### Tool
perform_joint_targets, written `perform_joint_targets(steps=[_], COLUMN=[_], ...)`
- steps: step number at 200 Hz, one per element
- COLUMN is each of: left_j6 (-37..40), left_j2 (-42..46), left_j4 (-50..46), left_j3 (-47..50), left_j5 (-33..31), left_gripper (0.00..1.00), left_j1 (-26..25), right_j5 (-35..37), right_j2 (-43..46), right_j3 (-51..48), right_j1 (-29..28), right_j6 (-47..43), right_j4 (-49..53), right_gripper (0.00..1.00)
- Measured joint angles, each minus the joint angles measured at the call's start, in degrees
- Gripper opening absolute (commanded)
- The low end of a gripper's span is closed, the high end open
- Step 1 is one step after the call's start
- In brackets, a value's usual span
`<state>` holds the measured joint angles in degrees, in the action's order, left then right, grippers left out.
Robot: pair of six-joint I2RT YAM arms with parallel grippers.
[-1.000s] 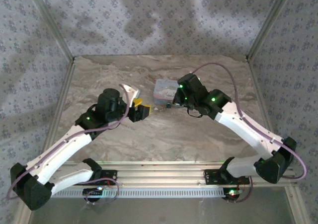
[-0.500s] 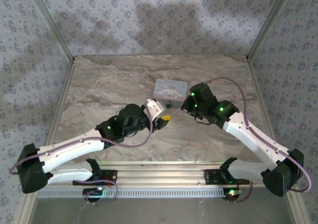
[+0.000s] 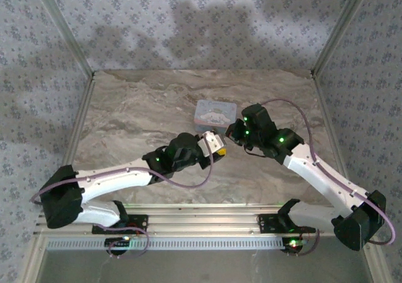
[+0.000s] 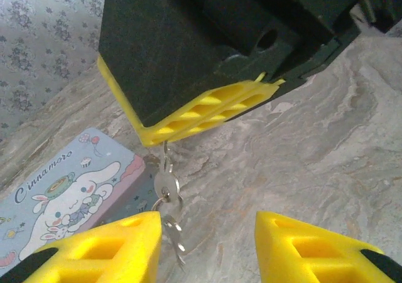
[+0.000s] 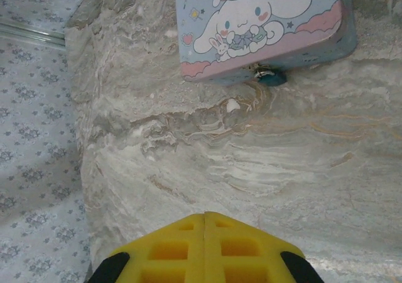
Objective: Unlock the padlock with the key
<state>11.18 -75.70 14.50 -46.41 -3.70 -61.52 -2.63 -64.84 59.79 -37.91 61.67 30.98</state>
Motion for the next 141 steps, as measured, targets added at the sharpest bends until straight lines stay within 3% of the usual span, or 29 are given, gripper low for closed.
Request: perform_joint_targets(steps=[105, 121, 141], left_j6=[1.9, 1.92, 2.29], left_j2=[-4.02, -4.07, -4.33], left_j4=[0.7, 0.72, 0.72], left_j3=[-3.58, -3.58, -3.61], left_j5=[-4.5, -4.66, -4.85], left_gripper=[0.4, 0.32, 0.05], left_j1=[0.0, 0.0, 0.0], right_j5=[-0.13, -0.04, 0.26], right_j2=[-0.07, -0.07, -0.07], right_j3=[-1.05, -1.05, -1.2], right_j1=[-1.2, -1.18, -1.14], right_j6=[1.57, 1.64, 1.95], right_j4=[-1.62, -1.64, -1.66], right_gripper=[0.0, 0.0, 0.0])
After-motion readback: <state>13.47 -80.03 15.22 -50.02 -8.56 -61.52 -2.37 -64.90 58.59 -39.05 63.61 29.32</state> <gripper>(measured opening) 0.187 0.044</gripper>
